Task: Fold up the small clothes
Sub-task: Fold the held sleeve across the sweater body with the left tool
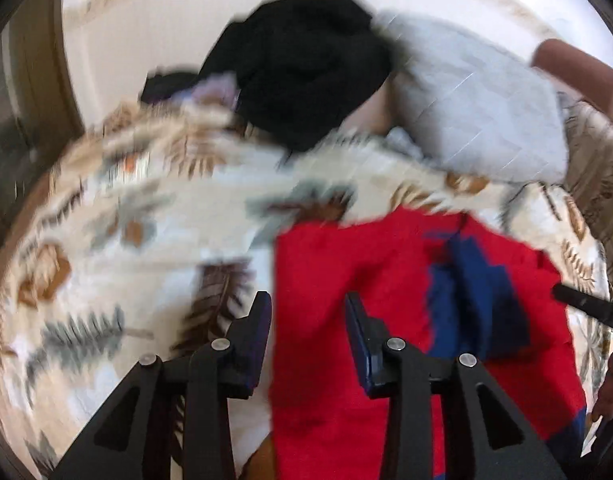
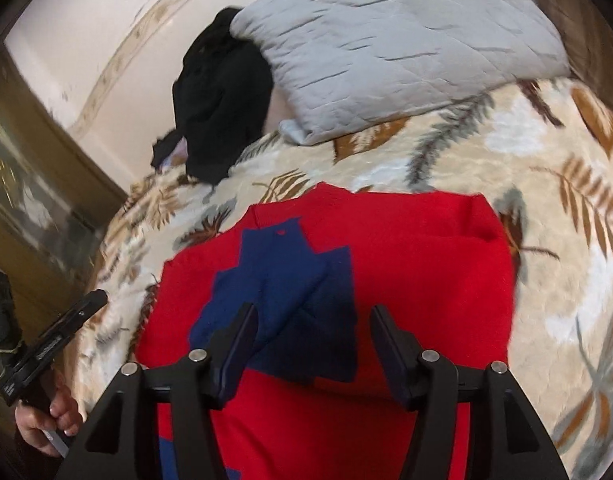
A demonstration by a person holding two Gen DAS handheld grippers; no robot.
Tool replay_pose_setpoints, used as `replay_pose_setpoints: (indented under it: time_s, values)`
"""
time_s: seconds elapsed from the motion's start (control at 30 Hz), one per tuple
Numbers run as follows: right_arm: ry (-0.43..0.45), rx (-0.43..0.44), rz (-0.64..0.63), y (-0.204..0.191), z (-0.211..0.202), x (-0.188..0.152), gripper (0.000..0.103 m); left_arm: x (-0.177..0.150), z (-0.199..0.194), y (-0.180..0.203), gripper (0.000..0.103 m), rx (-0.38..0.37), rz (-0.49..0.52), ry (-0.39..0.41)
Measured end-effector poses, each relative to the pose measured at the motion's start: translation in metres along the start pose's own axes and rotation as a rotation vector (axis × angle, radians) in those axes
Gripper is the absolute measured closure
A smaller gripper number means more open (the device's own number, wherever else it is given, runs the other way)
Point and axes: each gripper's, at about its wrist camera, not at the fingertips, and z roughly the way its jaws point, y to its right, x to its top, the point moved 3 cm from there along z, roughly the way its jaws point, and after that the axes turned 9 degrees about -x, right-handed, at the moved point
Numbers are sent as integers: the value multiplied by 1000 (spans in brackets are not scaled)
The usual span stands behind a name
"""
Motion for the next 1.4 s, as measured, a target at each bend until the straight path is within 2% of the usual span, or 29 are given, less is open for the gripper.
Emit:
replay_pose_setpoints:
  time_s: [0.1,0.23,0.33,0.4,0.43,0.47,0.53,0.6,0.73,0.9,1.07,1.2,1.3,1.33,1.4]
  values:
    - [-29,-37,-98,-40,13,11,41,-7,17,-23,65,32,-64,-52]
    - [-90,-173,-206,-93,53,23,41,-15,25,-37,65,-30,-125,-101]
    - [-89,-332,-218,-112,86,33,41,-17,19,-40,65,-32,-137,-94]
    - [-113,-399,-213,-115,104,37,43,-16,16,-45,65,-46,-153,-84]
    - [-127,-441,-215,-113,113,37,52,-16,15,-45,65,-49,-155,-81]
    - [-143,-457,-225,-109,120,36,73,-15,14,-44,65,-51,-153,-79]
    - [-182,-438,-224,-101,125,34,91,-15,11,-41,65,-57,-142,-75]
    - [-147,-397,-202,-90,109,38,93,-16,10,-36,65,-64,-124,-72]
    - [-49,-304,-141,-52,51,40,94,-20,11,-28,65,-62,-110,-77]
    - [-27,-226,7,20,3,23,94,-25,18,-7,65,-71,-64,-93]
    - [-34,-133,120,75,5,3,94,-30,28,17,65,-70,4,-106]
    - [24,-63,138,78,7,14,94,-30,32,29,65,-63,43,-89]
    - [55,-97,103,78,10,18,94,-35,43,37,65,-48,78,-119]
    - [38,-108,111,80,15,17,93,-37,47,39,65,-41,87,-134]
    - [-50,-121,163,97,28,9,90,-42,55,42,65,-20,109,-163]
